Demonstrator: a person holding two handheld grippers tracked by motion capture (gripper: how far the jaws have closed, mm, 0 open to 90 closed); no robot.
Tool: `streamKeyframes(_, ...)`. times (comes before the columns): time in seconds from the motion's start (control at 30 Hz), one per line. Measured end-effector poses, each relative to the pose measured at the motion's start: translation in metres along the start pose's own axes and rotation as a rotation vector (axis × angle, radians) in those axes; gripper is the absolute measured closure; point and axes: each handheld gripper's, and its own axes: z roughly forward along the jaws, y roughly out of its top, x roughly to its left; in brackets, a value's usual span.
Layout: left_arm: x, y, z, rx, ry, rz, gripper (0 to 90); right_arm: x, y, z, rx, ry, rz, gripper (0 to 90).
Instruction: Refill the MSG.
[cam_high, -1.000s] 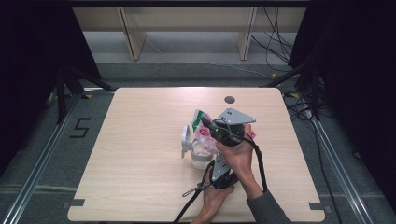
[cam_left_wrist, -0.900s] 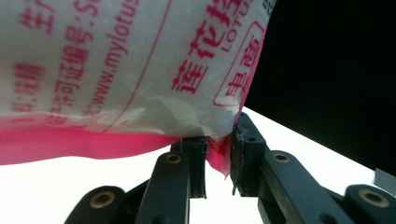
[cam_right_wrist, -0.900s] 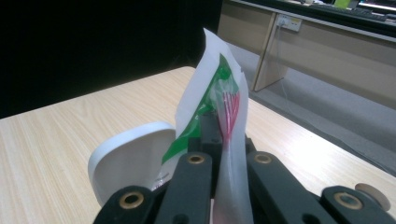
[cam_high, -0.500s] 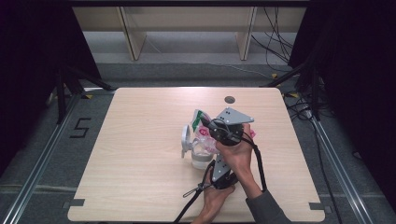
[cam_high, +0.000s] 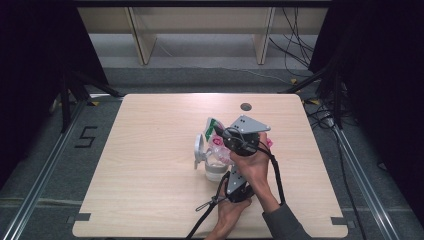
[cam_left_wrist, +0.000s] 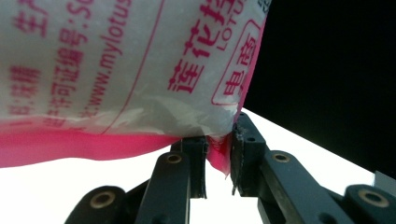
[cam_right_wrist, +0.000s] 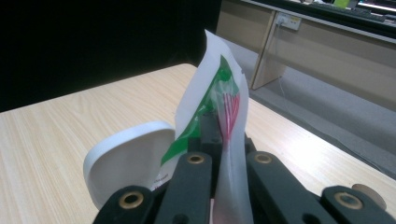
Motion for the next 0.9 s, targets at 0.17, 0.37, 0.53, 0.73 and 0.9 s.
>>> streamKeyframes(0.17, 0.0001, 0.0007, 0.0, -0.019, 0.003, -0.01, 77.5, 0.0018, 0.0016, -0.0005, -0.003, -0.001, -0.013, 90.0)
streamKeyframes(0.37, 0.0013, 0.0008, 0.0002, -0.013, -0.007, -0.002, 77.5, 0.0006, 0.0012, 0.0006, -0.008, 0.005, -0.005, 90.0)
streamKeyframes(0.53, 0.0007, 0.0007, 0.0007, -0.015, -0.01, -0.006, 77.6, 0.0003, 0.0009, 0.0016, -0.002, -0.001, -0.021, 90.0)
streamKeyframes(0.73, 0.0006, 0.0011, 0.0008, -0.018, -0.017, -0.009, 77.6, 0.0024, 0.0016, 0.0021, -0.004, -0.004, -0.026, 90.0)
streamKeyframes(0.9, 0.0004, 0.0018, 0.0004, -0.018, -0.017, -0.014, 77.6, 0.0051, 0.0018, 0.0021, 0.003, -0.007, -0.029, 90.0)
